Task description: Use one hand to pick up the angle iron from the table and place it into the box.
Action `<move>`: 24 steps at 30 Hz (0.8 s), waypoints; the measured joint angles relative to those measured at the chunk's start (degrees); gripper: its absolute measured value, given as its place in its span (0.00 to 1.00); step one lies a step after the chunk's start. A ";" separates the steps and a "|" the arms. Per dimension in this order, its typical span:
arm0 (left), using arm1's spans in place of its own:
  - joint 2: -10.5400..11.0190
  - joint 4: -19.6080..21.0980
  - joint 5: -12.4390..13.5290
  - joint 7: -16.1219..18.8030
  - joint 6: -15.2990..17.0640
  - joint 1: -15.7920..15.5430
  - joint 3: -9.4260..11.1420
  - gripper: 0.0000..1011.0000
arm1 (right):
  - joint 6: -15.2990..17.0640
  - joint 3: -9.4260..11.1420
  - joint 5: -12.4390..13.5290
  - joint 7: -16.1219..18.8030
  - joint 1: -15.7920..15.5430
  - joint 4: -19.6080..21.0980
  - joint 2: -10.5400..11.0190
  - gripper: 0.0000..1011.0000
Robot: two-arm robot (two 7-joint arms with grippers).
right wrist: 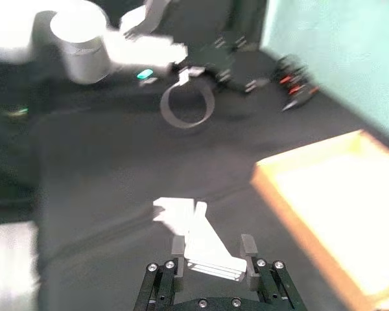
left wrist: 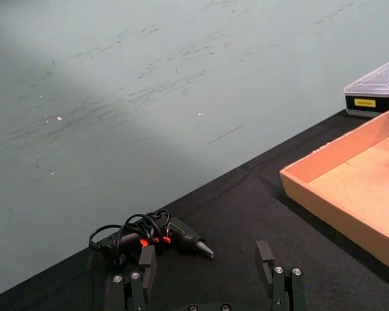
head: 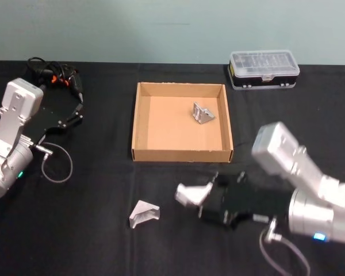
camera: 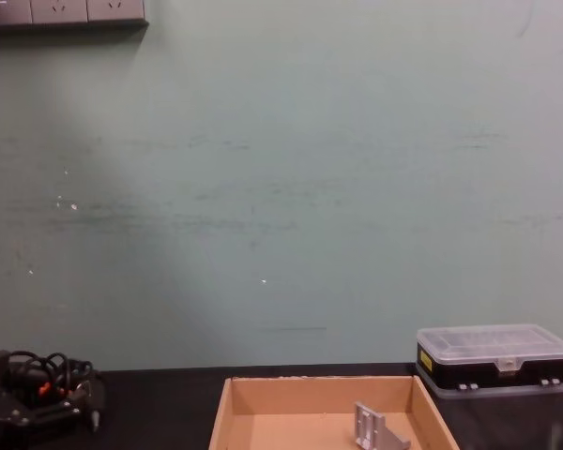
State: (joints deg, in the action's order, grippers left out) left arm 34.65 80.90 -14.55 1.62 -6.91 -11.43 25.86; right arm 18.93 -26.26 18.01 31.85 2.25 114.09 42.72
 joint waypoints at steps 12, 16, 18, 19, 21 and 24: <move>0.00 0.00 0.00 0.00 0.00 0.00 0.00 0.99 | -2.35 3.16 -1.96 -3.33 8.23 -5.05 -2.38 0.51; 0.00 0.00 0.00 0.00 0.00 0.00 0.00 0.99 | -2.89 2.22 -3.09 -3.22 12.76 -10.18 -4.98 0.51; 0.00 0.00 0.00 0.00 0.00 0.00 0.00 0.99 | -3.04 1.38 -3.59 -2.98 15.19 -13.55 -6.73 0.51; 0.00 0.00 0.00 0.00 0.00 0.00 0.00 0.99 | -3.09 1.09 -3.79 -2.89 15.95 -14.54 -7.24 0.51; 0.00 0.00 0.00 0.00 0.00 0.00 0.00 0.99 | -3.26 0.39 -4.29 -2.67 17.56 -16.62 -8.34 0.51; 0.00 0.00 0.00 0.00 0.00 0.00 0.00 0.99 | -3.63 -1.14 -5.43 -2.25 20.67 -20.98 -10.52 0.51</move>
State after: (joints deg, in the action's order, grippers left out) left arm 34.65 80.90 -14.55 1.62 -6.91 -11.43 25.86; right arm 15.30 -27.40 12.58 29.60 22.92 93.11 32.20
